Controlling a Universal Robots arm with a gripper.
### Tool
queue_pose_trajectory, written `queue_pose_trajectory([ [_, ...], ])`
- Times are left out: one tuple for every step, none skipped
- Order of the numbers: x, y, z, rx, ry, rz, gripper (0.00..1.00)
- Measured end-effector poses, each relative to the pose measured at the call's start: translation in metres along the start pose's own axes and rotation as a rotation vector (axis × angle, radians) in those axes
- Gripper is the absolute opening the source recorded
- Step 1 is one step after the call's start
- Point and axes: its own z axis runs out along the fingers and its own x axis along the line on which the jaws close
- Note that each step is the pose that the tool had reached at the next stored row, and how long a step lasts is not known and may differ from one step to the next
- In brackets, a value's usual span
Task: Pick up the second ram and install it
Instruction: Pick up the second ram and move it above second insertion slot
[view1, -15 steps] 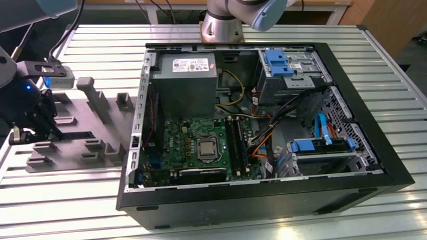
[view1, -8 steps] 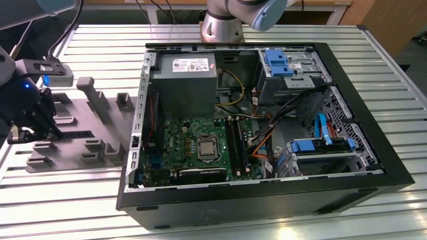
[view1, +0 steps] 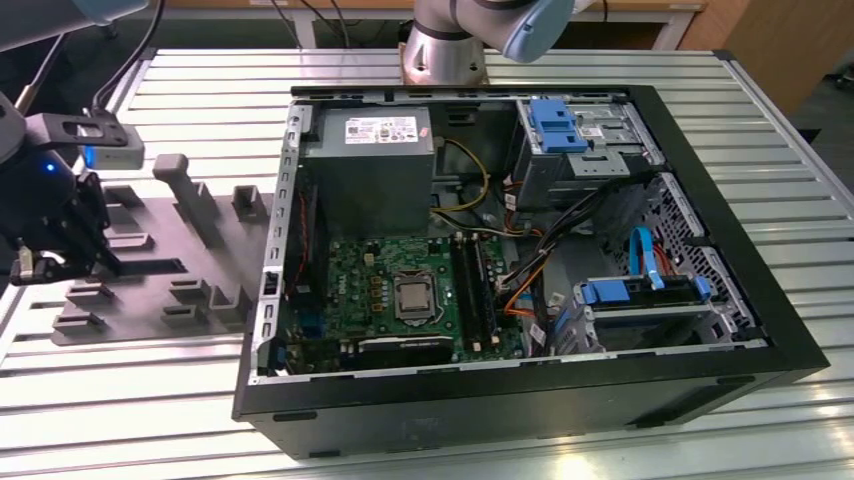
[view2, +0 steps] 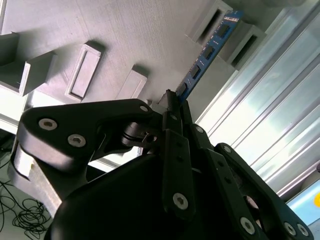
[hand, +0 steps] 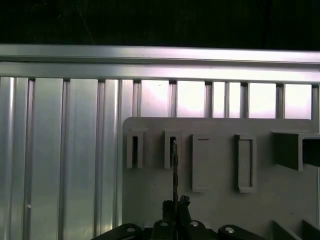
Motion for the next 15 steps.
queue_pose_trajectory([
  [0.0000,0.0000,-0.0008,0.0000,0.0000,0.000,0.14],
  [0.0000,0.0000,-0.0016,0.0001,-0.0001,0.000,0.14],
  [0.0000,0.0000,-0.0027,0.0000,0.0000,0.000,0.14],
  [-0.0001,-0.0001,-0.0037,0.0001,-0.0001,0.000,0.14],
  [-0.0001,-0.0001,-0.0044,0.0001,-0.0001,0.000,0.14],
  [-0.0001,-0.0001,-0.0051,0.0000,-0.0001,0.000,0.14],
  [-0.0001,-0.0001,-0.0056,0.0001,-0.0001,0.000,0.14],
  [-0.0001,-0.0001,-0.0064,0.0000,0.0000,0.000,0.14],
  [-0.0001,-0.0001,-0.0071,0.0000,0.0000,0.000,0.14],
  [-0.0001,-0.0001,-0.0079,0.0000,-0.0001,0.000,0.14],
  [-0.0001,-0.0001,-0.0087,0.0001,-0.0001,0.000,0.14],
  [-0.0001,-0.0001,-0.0095,0.0000,-0.0001,0.000,0.14],
  [-0.0001,-0.0001,-0.0103,0.0000,0.0000,0.000,0.14],
  [-0.0001,-0.0001,-0.0110,0.0000,0.0000,0.000,0.14],
  [-0.0001,-0.0001,-0.0117,0.0000,0.0000,0.000,0.14],
])
